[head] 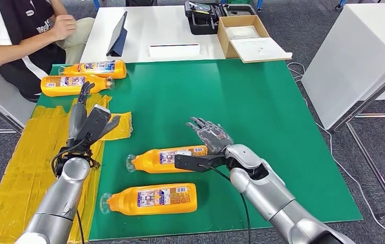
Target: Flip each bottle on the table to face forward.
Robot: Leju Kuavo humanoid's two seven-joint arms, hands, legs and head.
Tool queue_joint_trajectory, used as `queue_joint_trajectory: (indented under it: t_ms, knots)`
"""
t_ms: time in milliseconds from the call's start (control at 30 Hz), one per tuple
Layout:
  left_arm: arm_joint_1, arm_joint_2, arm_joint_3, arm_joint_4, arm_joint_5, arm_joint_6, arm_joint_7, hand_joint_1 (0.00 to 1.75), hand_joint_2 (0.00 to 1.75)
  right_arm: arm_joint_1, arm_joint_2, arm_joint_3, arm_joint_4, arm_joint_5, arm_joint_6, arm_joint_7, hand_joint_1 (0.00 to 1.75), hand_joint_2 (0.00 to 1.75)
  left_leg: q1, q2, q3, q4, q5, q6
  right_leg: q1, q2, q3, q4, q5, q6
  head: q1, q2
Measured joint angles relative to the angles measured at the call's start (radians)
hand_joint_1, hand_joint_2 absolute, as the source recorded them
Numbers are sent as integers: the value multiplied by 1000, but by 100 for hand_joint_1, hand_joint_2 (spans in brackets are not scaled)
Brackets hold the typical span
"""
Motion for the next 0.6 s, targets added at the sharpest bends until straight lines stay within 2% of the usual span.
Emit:
queue_joint_trajectory:
  t_ms: [600]
  knots:
    - [0,-2,0,0,7,-1,-3,0,175,-26,26,49,108,-8,1,-3,0,175,0,0,0,0,0,0,0,0,0,0,0,0,0,0]
